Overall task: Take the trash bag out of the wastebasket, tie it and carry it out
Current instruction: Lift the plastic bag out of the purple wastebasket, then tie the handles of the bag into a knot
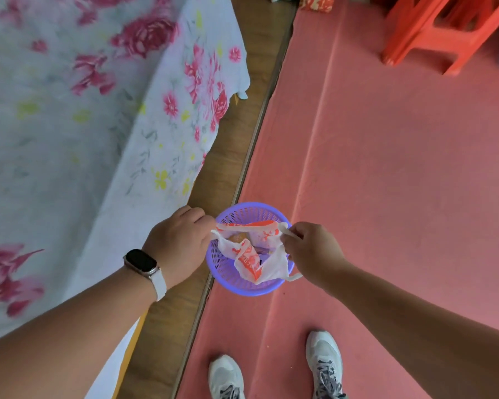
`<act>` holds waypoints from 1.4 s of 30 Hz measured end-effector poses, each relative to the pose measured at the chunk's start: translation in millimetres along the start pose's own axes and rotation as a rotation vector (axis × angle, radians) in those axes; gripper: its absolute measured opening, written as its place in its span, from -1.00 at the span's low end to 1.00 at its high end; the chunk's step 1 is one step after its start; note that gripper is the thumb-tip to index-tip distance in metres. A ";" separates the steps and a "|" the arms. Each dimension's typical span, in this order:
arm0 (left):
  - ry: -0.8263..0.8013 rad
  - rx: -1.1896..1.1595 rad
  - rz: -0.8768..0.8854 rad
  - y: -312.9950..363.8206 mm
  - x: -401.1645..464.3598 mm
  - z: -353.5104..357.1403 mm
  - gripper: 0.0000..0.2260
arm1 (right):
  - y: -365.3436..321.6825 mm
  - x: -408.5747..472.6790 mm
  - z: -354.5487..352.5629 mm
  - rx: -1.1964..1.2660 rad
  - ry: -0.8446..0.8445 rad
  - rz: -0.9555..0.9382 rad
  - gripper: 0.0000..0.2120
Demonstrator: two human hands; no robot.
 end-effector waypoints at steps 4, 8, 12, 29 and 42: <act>0.097 -0.170 -0.172 -8.0 -12.0 -48.1 -0.80 | -39.5 -28.2 -23.7 -0.027 0.011 -0.044 -0.71; 0.237 -0.566 -0.426 -16.6 -30.3 -100.3 -0.91 | -94.4 -61.5 -69.4 -0.045 0.099 -0.122 -0.69; 0.240 -0.931 -0.596 -10.4 -40.1 -146.8 -0.80 | -151.8 -103.6 -128.3 -0.058 0.195 -0.182 -0.68; 0.152 -1.504 -0.317 103.8 -35.8 -472.7 -0.70 | -425.0 -339.2 -315.3 -0.155 0.358 -0.722 -0.84; -0.205 -1.443 -0.245 180.8 -67.6 -578.3 -0.28 | -529.4 -450.7 -347.6 0.083 0.257 -0.810 -0.86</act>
Point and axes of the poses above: each hand's wrist, its own x-axis towards the middle knuckle, its own z-axis out of the palm, y = z × x, the point moved 10 cm from there along x, towards the middle knuckle, and after that the axes turned 4 degrees about -y, right-handed, at the moved point
